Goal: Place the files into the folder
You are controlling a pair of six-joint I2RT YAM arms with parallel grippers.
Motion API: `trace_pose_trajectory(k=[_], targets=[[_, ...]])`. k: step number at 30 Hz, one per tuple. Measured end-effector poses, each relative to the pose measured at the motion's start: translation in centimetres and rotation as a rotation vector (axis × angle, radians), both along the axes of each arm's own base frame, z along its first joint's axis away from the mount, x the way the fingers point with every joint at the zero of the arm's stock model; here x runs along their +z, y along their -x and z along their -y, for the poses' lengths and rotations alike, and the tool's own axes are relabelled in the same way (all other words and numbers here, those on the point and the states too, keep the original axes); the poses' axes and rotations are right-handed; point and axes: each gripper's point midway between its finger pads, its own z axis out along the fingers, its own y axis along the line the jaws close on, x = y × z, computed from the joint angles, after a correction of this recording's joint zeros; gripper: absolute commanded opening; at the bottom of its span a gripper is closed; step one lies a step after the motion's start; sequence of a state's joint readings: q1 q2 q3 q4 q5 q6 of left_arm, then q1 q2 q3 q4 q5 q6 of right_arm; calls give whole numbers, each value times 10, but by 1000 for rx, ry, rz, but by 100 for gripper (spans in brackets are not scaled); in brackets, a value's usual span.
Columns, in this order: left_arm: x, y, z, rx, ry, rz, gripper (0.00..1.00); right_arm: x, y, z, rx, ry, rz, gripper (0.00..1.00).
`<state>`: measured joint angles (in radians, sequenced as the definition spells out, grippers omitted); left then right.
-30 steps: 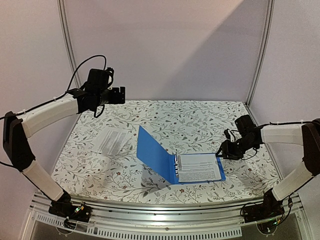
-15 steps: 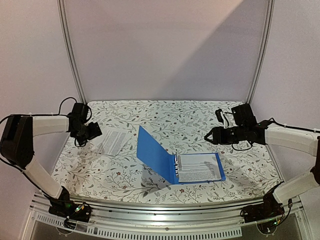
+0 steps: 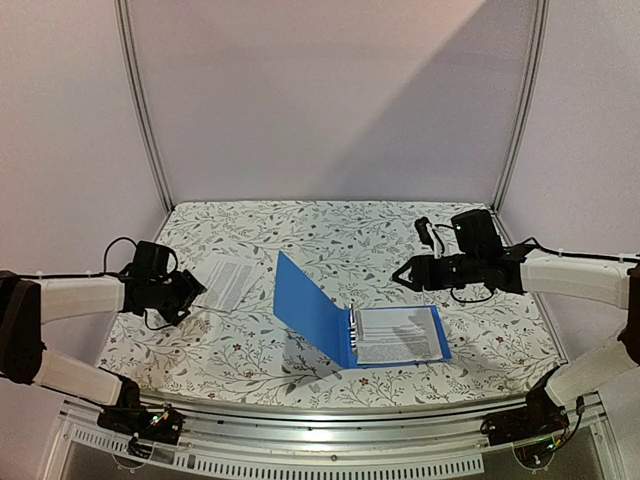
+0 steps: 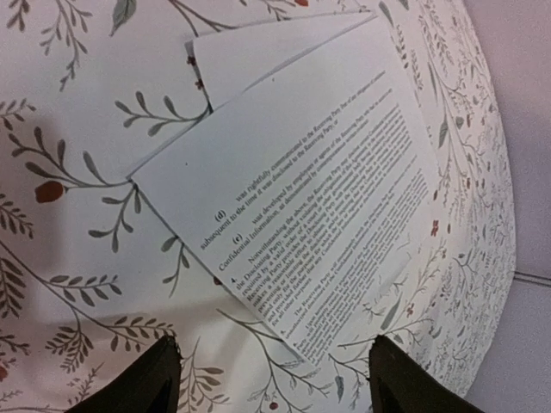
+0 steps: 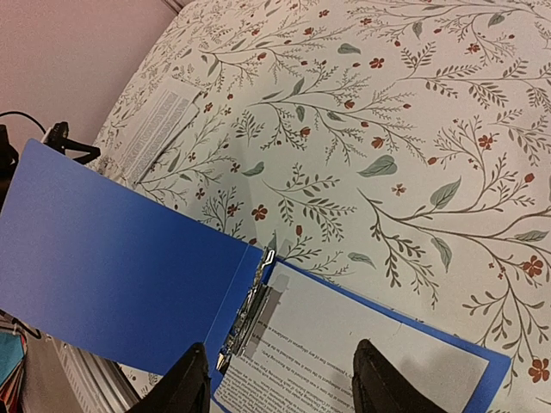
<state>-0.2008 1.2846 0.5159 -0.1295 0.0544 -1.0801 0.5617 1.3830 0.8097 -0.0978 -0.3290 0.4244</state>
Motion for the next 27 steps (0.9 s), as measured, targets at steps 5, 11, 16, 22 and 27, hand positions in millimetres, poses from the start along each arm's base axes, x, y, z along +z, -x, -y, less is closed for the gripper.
trace_pose_trajectory(k=[5, 11, 16, 22, 27], targets=[[0, -4, 8, 59, 85, 28, 72, 1, 0, -1, 10, -6, 8, 56], [-18, -3, 14, 115, 185, 23, 69, 0, 2, -2, 17, -7, 6, 56], [-18, -15, 23, 135, 269, 69, 67, 0, 2, -2, 20, -7, 7, 56], [-19, -28, 30, 156, 354, 120, 64, -2, 3, -2, 23, -6, 0, 56], [-22, -30, 30, 187, 393, 144, 51, -3, 3, -2, 24, -3, -5, 56]])
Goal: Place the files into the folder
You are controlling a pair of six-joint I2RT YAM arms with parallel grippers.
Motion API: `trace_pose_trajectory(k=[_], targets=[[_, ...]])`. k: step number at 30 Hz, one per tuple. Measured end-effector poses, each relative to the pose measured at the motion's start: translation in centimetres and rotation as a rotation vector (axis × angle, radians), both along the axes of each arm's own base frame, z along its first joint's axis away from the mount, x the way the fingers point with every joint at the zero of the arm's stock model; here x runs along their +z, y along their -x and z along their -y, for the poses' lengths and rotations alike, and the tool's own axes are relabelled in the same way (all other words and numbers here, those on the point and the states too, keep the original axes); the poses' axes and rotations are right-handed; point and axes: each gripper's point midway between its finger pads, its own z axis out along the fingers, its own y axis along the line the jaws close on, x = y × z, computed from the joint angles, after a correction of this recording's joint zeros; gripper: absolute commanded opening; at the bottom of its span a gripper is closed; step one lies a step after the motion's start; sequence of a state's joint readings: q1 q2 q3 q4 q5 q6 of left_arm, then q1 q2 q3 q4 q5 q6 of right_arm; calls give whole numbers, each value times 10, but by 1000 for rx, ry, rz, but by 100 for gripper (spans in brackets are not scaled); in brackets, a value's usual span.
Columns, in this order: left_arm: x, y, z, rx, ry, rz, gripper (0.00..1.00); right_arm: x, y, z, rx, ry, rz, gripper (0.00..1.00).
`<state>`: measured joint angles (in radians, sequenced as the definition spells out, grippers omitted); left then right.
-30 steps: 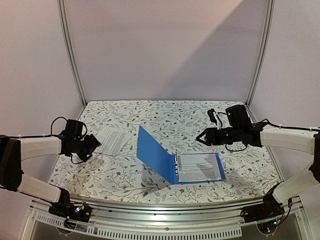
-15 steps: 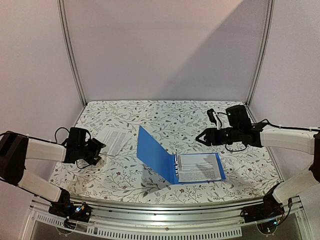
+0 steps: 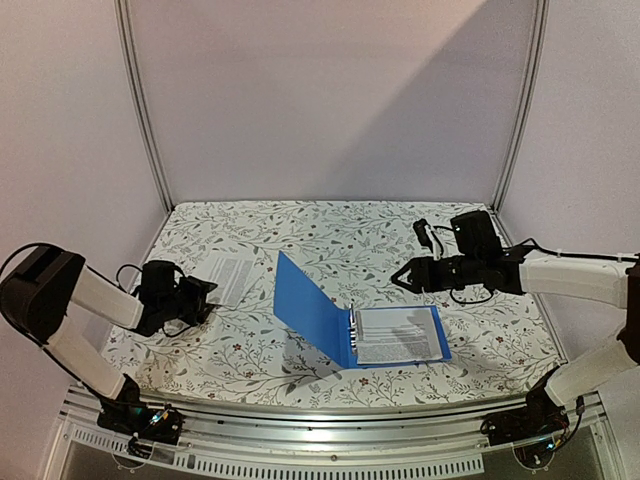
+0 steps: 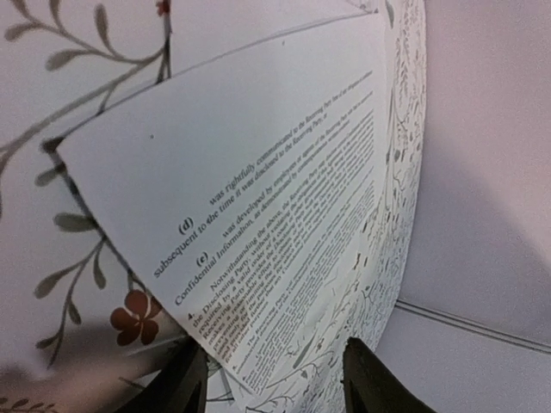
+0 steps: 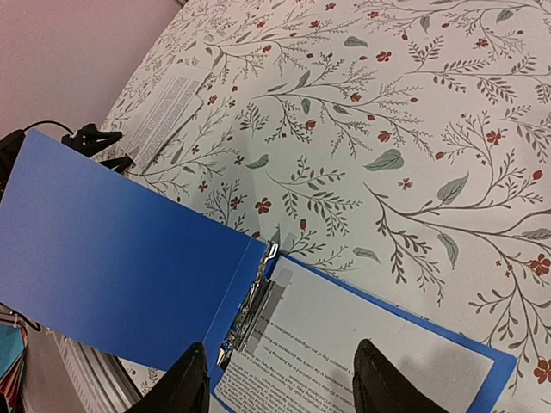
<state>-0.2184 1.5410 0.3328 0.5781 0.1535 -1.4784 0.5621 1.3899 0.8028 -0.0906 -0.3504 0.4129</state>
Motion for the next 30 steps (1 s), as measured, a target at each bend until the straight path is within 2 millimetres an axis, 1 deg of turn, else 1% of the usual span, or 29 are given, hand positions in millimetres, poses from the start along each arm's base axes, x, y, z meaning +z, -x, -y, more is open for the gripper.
trace_pose_trajectory(k=[3, 7, 8, 9, 13, 16, 18, 20, 24, 26, 30], targets=[[-2, -2, -3, 24, -2, 8, 37, -1, 0, 0, 0, 1, -3, 56], [-6, -5, -11, 56, -53, 22, 28, -3, 1, 0, 0, 5, -11, 56], [-7, -6, -14, 65, -67, 25, 23, -4, 1, 0, 1, 6, -12, 56], [-7, -7, -18, 75, -92, 29, 20, -4, 1, 0, 1, 6, -12, 56], [-4, -14, -30, 93, -187, 60, 16, -5, 2, 1, -2, 6, -18, 55], [3, -28, -35, 96, -236, 90, 15, -6, 2, 1, -4, 7, -23, 55], [5, -39, -37, 94, -255, 99, 14, -6, 2, 1, -4, 7, -24, 55], [2, -49, -40, 93, -262, 97, 13, -6, 2, 1, -4, 7, -25, 55], [-13, -58, -44, 90, -263, 65, 4, -7, 3, 1, -5, 8, -27, 55], [-15, -63, -43, 88, -258, 70, 0, -7, 3, 2, -6, 9, -30, 55], [-17, -74, -38, 67, -239, 89, 0, -7, 3, 2, -8, 9, -31, 54]])
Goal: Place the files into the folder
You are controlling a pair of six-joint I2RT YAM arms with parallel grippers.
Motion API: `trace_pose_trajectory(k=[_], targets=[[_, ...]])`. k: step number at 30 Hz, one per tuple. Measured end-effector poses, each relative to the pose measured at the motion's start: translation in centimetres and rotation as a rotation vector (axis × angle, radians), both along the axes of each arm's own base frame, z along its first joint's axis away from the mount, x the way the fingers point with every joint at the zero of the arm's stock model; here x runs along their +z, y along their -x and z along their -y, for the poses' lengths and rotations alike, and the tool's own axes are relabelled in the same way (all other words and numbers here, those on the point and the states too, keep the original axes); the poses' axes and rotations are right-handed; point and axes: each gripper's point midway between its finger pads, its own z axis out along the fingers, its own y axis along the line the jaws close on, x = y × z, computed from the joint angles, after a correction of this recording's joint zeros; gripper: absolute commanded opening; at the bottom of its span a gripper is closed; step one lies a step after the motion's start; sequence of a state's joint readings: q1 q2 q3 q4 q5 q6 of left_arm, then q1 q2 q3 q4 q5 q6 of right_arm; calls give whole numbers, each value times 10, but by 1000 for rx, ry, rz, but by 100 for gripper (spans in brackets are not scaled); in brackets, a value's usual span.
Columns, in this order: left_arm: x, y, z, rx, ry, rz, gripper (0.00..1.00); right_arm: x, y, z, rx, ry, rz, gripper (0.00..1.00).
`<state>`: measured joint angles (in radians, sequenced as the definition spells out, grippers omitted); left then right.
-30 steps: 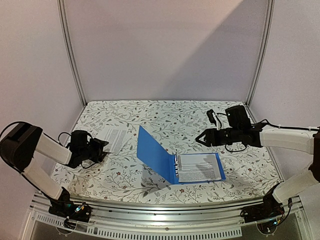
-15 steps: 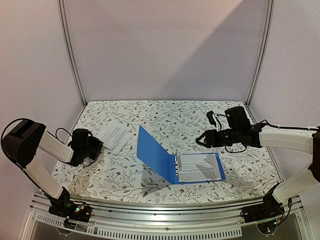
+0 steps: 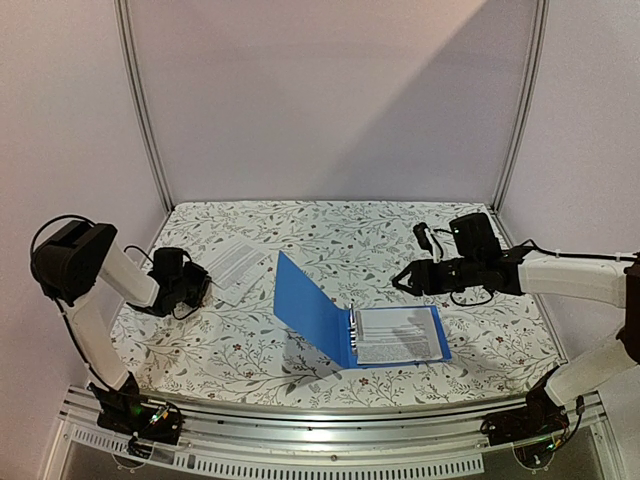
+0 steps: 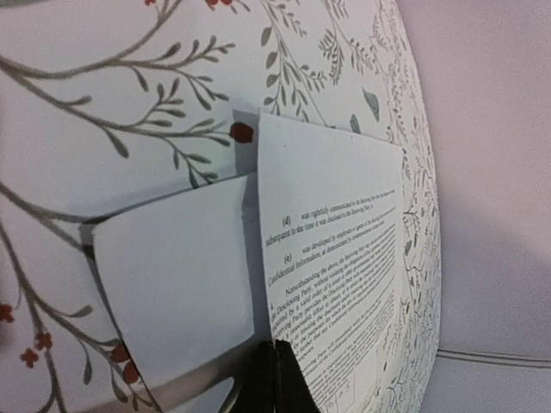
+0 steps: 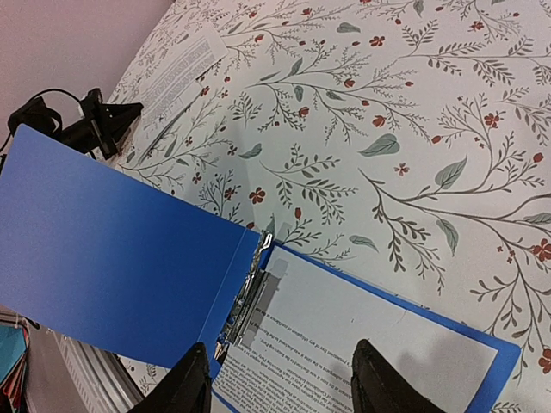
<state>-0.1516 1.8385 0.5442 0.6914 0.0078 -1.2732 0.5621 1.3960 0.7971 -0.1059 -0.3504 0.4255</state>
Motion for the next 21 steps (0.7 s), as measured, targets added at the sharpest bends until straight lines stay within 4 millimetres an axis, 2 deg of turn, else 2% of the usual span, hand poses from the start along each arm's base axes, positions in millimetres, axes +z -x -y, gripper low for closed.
trace_pose_trajectory(k=[5, 8, 11, 15, 18, 21], targets=[[6, -5, 6, -43, 0, 34, 0, 0, 0, 0, -2, -1, -2, 54], [18, -10, 10, -77, -20, 73, 0, 0, 0, 0, -2, -1, -2, 54], [49, -18, 15, -115, -33, 152, 0, 0, 0, 0, -3, -1, -3, 54], [109, -26, 22, -159, -54, 297, 0, 0, 0, 0, -3, -1, -2, 54], [145, -23, 26, -195, -74, 368, 0, 0, 0, 0, -3, -3, -1, 54], [166, -14, 28, -226, -101, 393, 0, 1, 0, 0, -4, -6, -1, 54]])
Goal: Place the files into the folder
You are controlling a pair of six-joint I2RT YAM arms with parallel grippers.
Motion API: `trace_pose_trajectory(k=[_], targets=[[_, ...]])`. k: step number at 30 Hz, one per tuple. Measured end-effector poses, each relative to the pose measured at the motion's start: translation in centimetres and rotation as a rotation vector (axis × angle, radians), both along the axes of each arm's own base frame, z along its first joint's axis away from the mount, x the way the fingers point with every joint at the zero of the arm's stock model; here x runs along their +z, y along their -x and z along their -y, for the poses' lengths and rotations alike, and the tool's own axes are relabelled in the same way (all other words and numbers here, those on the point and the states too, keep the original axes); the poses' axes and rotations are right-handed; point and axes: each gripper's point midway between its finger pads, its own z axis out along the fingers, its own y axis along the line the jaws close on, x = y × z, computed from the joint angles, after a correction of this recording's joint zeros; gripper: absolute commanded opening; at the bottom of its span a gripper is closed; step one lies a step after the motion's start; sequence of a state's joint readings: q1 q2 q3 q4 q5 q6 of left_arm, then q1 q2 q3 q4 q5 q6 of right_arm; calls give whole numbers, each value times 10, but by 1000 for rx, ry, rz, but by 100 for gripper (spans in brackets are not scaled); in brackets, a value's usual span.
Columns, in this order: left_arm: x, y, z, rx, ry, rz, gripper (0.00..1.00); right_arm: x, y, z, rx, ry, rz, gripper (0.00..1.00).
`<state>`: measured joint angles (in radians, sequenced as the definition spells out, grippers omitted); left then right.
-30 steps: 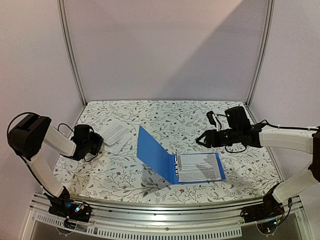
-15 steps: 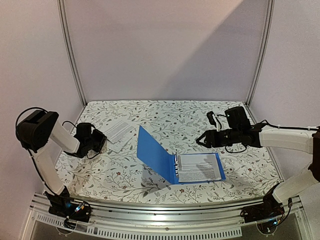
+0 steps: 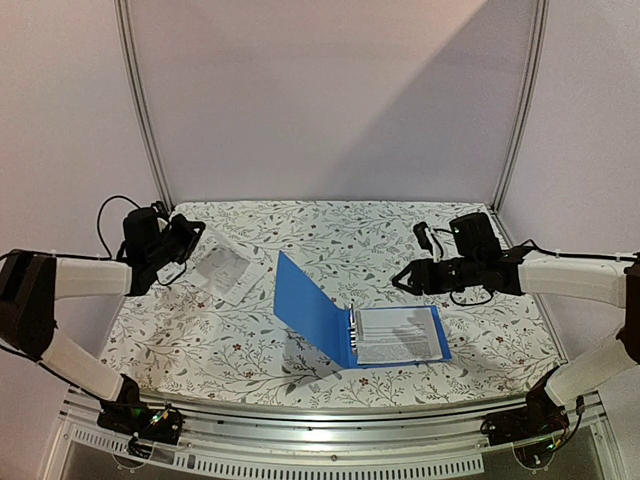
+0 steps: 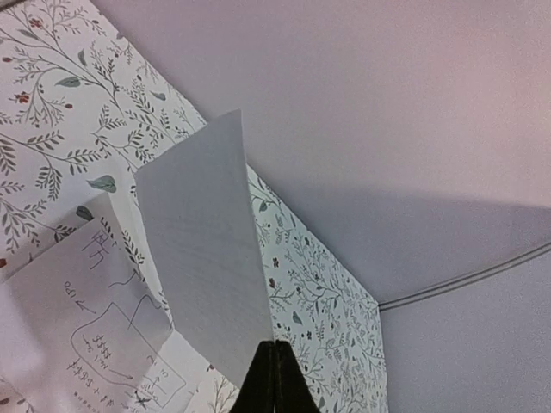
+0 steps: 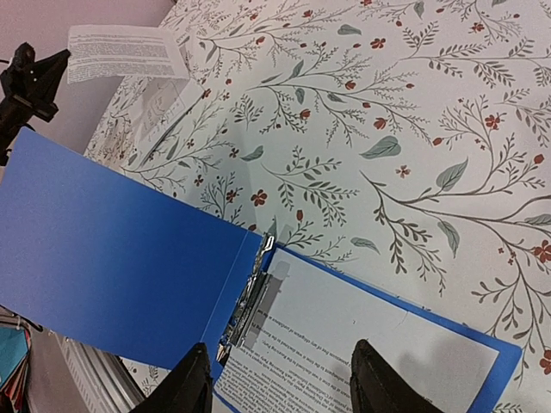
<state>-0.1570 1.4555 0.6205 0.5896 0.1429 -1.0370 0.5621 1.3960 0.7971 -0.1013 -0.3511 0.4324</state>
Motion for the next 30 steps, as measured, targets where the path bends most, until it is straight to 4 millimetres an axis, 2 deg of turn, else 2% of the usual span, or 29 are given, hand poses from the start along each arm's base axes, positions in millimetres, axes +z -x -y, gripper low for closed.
trace_pose_trajectory(k=[8, 12, 17, 22, 24, 27, 29, 30], targets=[[53, 34, 7, -104, -127, 42, 0, 5, 3, -8, 28, -18, 18, 54], [95, 45, 18, -203, -225, 105, 0, 13, 8, -20, 83, -57, 40, 55], [154, 60, 46, -352, -332, 219, 0, 26, 11, -38, 162, -134, 84, 61], [211, 73, 93, -501, -384, 341, 0, 43, 3, -55, 205, -220, 130, 67], [234, 76, 124, -581, -392, 392, 0, 54, -5, -65, 218, -261, 147, 70], [247, 91, 168, -699, -386, 431, 0, 78, -19, -81, 240, -347, 185, 76], [256, 99, 195, -769, -386, 456, 0, 95, -26, -87, 250, -413, 211, 84], [260, 105, 207, -803, -387, 462, 0, 104, -29, -89, 254, -454, 226, 95]])
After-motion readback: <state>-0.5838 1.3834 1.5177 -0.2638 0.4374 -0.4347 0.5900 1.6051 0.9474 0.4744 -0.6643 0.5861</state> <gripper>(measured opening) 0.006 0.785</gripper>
